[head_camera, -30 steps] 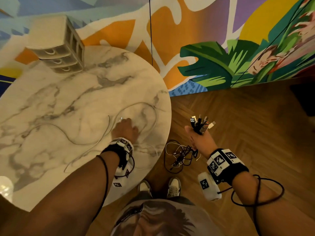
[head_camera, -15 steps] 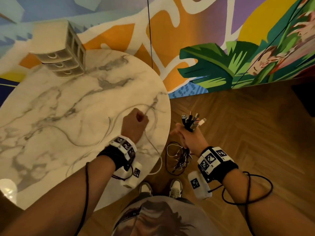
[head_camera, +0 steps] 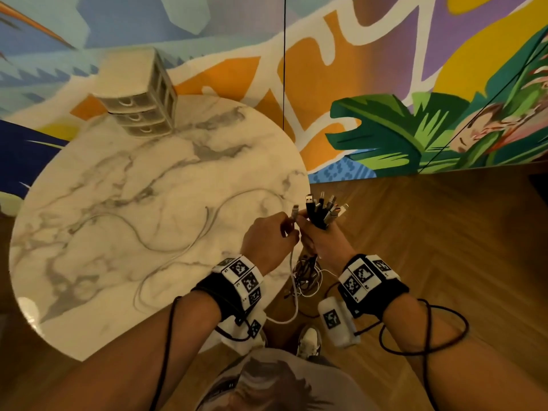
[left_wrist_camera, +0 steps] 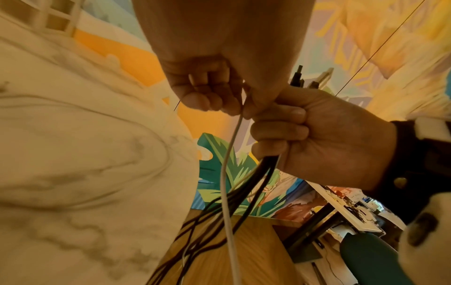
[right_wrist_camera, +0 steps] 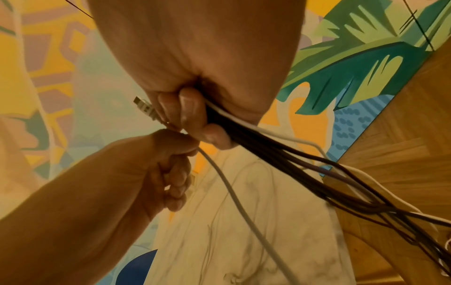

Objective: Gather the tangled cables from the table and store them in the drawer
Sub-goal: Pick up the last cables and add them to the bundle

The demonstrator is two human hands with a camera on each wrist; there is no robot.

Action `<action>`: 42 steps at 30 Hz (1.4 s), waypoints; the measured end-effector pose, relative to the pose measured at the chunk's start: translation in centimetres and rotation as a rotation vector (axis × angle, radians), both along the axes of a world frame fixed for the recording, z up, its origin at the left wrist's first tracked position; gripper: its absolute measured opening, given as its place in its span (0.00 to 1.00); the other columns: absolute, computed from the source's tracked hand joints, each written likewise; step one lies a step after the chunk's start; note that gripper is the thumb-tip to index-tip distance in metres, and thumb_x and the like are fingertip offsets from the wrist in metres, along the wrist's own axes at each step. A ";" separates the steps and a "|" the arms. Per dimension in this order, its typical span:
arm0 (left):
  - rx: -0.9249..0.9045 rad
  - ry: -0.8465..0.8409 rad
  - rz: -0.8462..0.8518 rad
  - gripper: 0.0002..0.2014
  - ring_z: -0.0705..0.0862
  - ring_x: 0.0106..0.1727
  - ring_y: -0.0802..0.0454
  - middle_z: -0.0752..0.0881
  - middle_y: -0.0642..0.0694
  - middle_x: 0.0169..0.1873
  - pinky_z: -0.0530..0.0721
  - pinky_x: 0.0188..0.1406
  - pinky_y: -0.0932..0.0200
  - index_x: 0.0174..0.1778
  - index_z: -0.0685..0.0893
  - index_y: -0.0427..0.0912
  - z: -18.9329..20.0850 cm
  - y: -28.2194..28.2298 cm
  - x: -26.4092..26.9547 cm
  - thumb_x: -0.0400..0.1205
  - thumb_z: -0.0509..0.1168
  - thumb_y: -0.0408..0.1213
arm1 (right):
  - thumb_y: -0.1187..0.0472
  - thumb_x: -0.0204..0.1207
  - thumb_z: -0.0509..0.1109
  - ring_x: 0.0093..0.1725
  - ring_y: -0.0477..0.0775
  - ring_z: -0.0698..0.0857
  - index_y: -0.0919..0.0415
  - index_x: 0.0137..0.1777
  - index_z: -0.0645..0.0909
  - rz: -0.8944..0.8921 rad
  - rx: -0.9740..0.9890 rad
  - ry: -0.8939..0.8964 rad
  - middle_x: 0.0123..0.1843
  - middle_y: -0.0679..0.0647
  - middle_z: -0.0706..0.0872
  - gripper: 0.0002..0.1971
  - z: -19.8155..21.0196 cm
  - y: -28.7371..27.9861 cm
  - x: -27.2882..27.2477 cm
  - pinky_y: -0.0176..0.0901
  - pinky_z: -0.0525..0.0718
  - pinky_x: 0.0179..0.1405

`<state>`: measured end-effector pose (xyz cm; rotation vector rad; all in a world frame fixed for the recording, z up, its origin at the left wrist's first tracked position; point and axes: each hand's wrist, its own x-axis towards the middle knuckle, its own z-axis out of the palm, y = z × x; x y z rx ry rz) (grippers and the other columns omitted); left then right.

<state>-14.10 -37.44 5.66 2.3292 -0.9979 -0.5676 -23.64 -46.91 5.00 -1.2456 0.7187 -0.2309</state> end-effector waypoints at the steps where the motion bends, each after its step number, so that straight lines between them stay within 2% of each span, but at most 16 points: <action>1: 0.008 0.012 -0.020 0.07 0.84 0.39 0.48 0.86 0.48 0.36 0.84 0.38 0.51 0.42 0.82 0.45 0.2 0.0 0.1 0.74 0.67 0.45 | 0.60 0.84 0.62 0.20 0.47 0.64 0.59 0.43 0.80 0.004 0.005 0.006 0.21 0.50 0.68 0.09 0.0 0.1 0.0 0.41 0.61 0.22; 3: -0.031 0.032 -0.051 0.08 0.83 0.39 0.51 0.86 0.51 0.36 0.83 0.39 0.52 0.45 0.81 0.47 0.8 0.2 0.2 0.74 0.67 0.45 | 0.59 0.84 0.62 0.20 0.48 0.64 0.59 0.42 0.79 -0.001 -0.008 0.020 0.22 0.50 0.68 0.10 0.1 0.1 0.0 0.41 0.61 0.22; 6: -0.233 0.089 0.002 0.08 0.80 0.34 0.59 0.83 0.53 0.34 0.79 0.35 0.64 0.49 0.81 0.48 2.0 0.3 0.6 0.76 0.69 0.43 | 0.60 0.84 0.61 0.21 0.49 0.64 0.60 0.41 0.78 -0.014 -0.035 0.029 0.22 0.49 0.68 0.10 0.1 -0.2 0.0 0.43 0.62 0.23; 8: -0.315 0.115 0.047 0.05 0.79 0.35 0.60 0.84 0.52 0.36 0.76 0.35 0.68 0.47 0.82 0.45 2.6 0.0 0.7 0.78 0.68 0.38 | 0.59 0.84 0.62 0.21 0.50 0.64 0.59 0.41 0.78 -0.001 -0.053 0.035 0.22 0.51 0.67 0.10 -0.1 -0.1 0.1 0.43 0.62 0.22; 11: -0.309 0.179 0.086 0.02 0.81 0.36 0.62 0.87 0.50 0.37 0.74 0.34 0.74 0.44 0.83 0.44 2.7 -0.5 0.9 0.80 0.66 0.34 | 0.58 0.84 0.61 0.21 0.51 0.64 0.59 0.41 0.78 0.044 -0.078 0.028 0.23 0.52 0.67 0.11 0.1 0.5 0.2 0.45 0.62 0.22; 15: -0.287 0.276 0.088 0.04 0.80 0.31 0.64 0.85 0.53 0.33 0.74 0.28 0.74 0.41 0.82 0.45 2.8 -1.1 1.1 0.81 0.65 0.35 | 0.60 0.84 0.60 0.22 0.51 0.62 0.57 0.37 0.76 0.054 -0.025 0.009 0.23 0.52 0.67 0.12 1.0 0.5 0.0 0.45 0.60 0.23; 19: -0.277 0.257 0.010 0.03 0.81 0.37 0.57 0.84 0.51 0.35 0.78 0.35 0.63 0.41 0.82 0.43 3.2 -1.4 1.0 0.80 0.65 0.34 | 0.67 0.83 0.57 0.23 0.50 0.62 0.61 0.35 0.72 0.039 0.019 0.032 0.24 0.52 0.66 0.14 1.1 0.7 0.1 0.44 0.59 0.24; 21: -0.288 0.181 -0.040 0.03 0.82 0.40 0.52 0.84 0.50 0.37 0.79 0.39 0.59 0.42 0.82 0.43 2.9 -1.4 0.8 0.80 0.65 0.36 | 0.69 0.83 0.55 0.23 0.50 0.62 0.62 0.34 0.70 0.022 0.014 0.035 0.23 0.52 0.66 0.14 0.8 0.8 0.2 0.44 0.59 0.23; 24: -0.308 -0.063 -0.094 0.07 0.77 0.37 0.53 0.78 0.50 0.38 0.74 0.36 0.60 0.40 0.79 0.42 1.8 -1.2 0.1 0.82 0.63 0.38 | 0.68 0.83 0.54 0.21 0.49 0.62 0.62 0.33 0.69 -0.023 0.054 0.018 0.21 0.51 0.66 0.15 0.7 1.2 0.4 0.43 0.59 0.22; 27: -0.327 -0.154 -0.109 0.11 0.76 0.37 0.52 0.77 0.48 0.40 0.76 0.35 0.58 0.41 0.80 0.39 1.0 -0.8 -0.5 0.84 0.61 0.42 | 0.67 0.83 0.54 0.20 0.48 0.62 0.61 0.32 0.70 -0.069 0.106 0.018 0.21 0.50 0.67 0.16 0.6 1.4 0.2 0.42 0.59 0.22; 30: -0.321 -0.098 -0.199 0.11 0.77 0.39 0.54 0.77 0.49 0.41 0.76 0.38 0.61 0.45 0.83 0.38 0.8 -0.5 -0.5 0.84 0.61 0.42 | 0.66 0.84 0.54 0.20 0.48 0.62 0.61 0.31 0.68 -0.062 0.124 0.052 0.19 0.49 0.67 0.17 0.1 1.0 -0.3 0.42 0.59 0.24; 33: -0.259 -0.005 -0.222 0.08 0.76 0.40 0.54 0.77 0.50 0.40 0.73 0.40 0.62 0.44 0.82 0.37 1.1 -0.8 0.3 0.83 0.62 0.39 | 0.65 0.84 0.55 0.20 0.49 0.61 0.61 0.31 0.68 -0.035 0.119 0.055 0.19 0.50 0.66 0.17 -0.1 0.9 -0.5 0.43 0.57 0.24; 36: -0.309 0.047 -0.128 0.07 0.78 0.41 0.54 0.81 0.46 0.40 0.74 0.41 0.64 0.42 0.81 0.39 2.0 -1.6 1.1 0.84 0.61 0.36 | 0.67 0.83 0.59 0.19 0.48 0.59 0.59 0.29 0.78 -0.050 0.175 -0.005 0.19 0.50 0.64 0.19 0.2 0.8 -0.1 0.45 0.53 0.24; 38: -0.361 0.044 -0.089 0.07 0.78 0.40 0.56 0.82 0.46 0.40 0.72 0.39 0.72 0.42 0.81 0.39 2.7 -2.1 1.3 0.84 0.61 0.35 | 0.68 0.81 0.61 0.19 0.47 0.59 0.54 0.26 0.82 -0.026 0.181 -0.028 0.20 0.50 0.64 0.22 0.5 0.6 0.0 0.42 0.55 0.22; 40: -0.374 0.024 -0.102 0.07 0.77 0.40 0.57 0.81 0.48 0.39 0.71 0.39 0.76 0.42 0.81 0.39 3.2 -2.5 0.9 0.84 0.61 0.35 | 0.67 0.77 0.63 0.19 0.47 0.60 0.60 0.29 0.77 -0.014 0.164 -0.047 0.22 0.52 0.64 0.15 0.8 0.5 0.1 0.38 0.59 0.20; 42: -0.380 0.025 -0.100 0.07 0.77 0.40 0.57 0.81 0.49 0.39 0.70 0.38 0.75 0.42 0.80 0.39 3.5 -2.7 0.4 0.84 0.61 0.35 | 0.66 0.75 0.64 0.19 0.46 0.61 0.62 0.30 0.71 -0.007 0.150 -0.061 0.23 0.54 0.63 0.12 1.1 0.5 0.1 0.38 0.60 0.20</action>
